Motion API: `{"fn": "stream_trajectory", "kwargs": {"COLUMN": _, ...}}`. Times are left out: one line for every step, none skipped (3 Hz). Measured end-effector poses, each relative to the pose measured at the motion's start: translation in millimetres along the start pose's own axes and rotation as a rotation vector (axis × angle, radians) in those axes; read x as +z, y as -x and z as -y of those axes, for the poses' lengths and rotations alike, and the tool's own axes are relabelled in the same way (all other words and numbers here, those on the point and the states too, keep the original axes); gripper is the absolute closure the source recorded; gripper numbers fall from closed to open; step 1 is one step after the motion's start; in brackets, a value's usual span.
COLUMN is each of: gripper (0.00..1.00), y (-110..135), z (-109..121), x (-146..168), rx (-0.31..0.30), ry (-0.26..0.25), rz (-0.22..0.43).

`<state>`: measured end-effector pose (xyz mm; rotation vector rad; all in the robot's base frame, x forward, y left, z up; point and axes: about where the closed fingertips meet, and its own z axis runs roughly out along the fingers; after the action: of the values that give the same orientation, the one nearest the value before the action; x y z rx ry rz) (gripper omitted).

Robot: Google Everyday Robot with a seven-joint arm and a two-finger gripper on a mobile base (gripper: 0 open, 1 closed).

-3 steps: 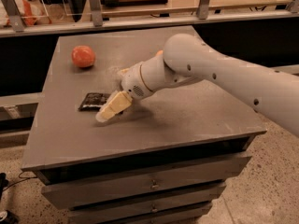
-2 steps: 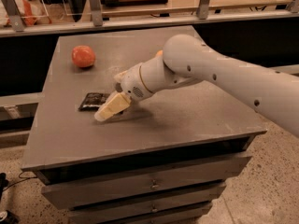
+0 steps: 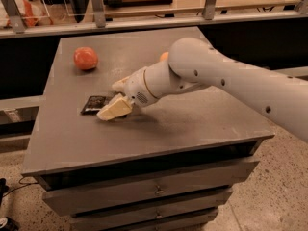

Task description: Pick rxbar chocolate

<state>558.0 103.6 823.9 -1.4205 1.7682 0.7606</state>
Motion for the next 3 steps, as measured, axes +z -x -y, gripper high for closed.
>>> {"fn": "stream_trajectory", "kwargs": {"gripper": 0.81, "y": 3.9, "z": -4.1, "x": -2.2, "rx": -0.010, "ry": -0.005, "rz": 0.014}}
{"fn": "stream_trajectory", "kwargs": {"gripper": 1.00, "y": 20.2, "z": -8.0, "x": -8.6, "rx": -0.039, "ry": -0.012, "rz": 0.062}}
{"fn": "stream_trajectory", "kwargs": {"gripper": 1.00, "y": 44.7, "z": -9.5, "x": -21.5, "rx": -0.085, "ry": -0.035, "rz": 0.136}}
